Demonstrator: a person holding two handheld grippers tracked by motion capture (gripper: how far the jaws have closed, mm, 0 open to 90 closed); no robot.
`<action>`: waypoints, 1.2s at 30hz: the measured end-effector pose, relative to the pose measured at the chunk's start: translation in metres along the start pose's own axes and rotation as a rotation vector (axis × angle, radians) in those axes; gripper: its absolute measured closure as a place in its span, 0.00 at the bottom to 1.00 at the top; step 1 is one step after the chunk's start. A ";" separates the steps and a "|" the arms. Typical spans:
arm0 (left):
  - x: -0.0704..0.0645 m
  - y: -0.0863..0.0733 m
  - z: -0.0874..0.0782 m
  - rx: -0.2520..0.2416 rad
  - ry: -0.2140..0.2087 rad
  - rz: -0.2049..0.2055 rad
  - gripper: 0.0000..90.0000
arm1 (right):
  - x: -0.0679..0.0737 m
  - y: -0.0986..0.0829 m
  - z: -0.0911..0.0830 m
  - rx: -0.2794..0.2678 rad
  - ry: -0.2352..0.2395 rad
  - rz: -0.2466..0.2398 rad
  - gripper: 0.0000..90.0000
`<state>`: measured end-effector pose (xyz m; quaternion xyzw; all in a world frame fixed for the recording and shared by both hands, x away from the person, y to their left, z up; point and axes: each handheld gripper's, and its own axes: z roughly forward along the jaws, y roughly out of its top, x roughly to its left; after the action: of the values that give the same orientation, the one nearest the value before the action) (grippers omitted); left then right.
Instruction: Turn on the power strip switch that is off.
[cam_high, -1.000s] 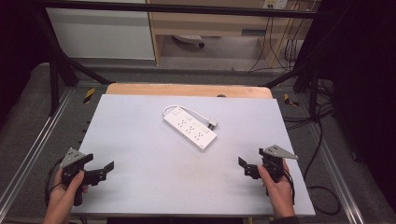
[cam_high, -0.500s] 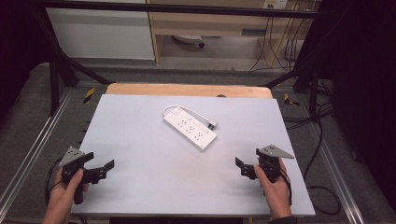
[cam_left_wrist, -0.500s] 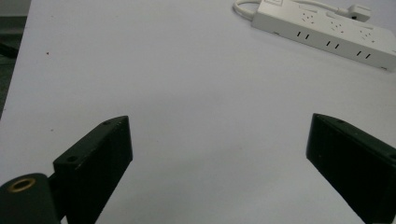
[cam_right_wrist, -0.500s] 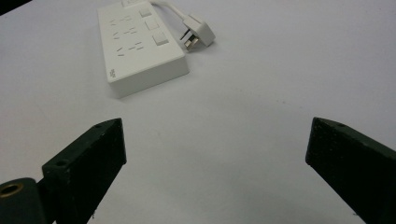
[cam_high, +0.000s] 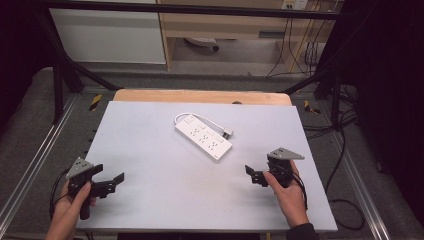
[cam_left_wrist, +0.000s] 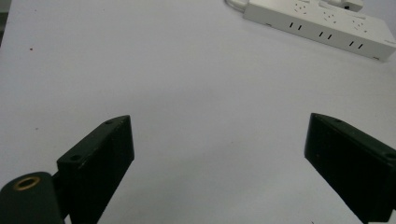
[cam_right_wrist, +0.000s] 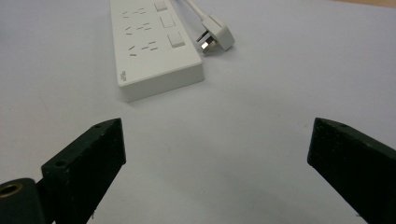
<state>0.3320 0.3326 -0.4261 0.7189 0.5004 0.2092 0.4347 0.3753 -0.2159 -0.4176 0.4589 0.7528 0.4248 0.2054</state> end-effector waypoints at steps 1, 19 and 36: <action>0.000 0.000 0.001 -0.001 -0.003 -0.003 0.09 | -0.001 0.005 0.002 0.007 -0.018 -0.015 0.06; 0.000 0.001 0.001 -0.020 0.004 -0.006 0.09 | 0.003 0.059 0.011 -0.014 -0.031 -0.059 0.07; 0.000 0.001 0.003 0.002 0.000 -0.004 0.09 | 0.003 0.093 0.025 0.020 -0.004 -0.062 0.06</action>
<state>0.3347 0.3314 -0.4270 0.7184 0.5018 0.2080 0.4345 0.4395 -0.1818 -0.3542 0.4383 0.7703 0.4099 0.2155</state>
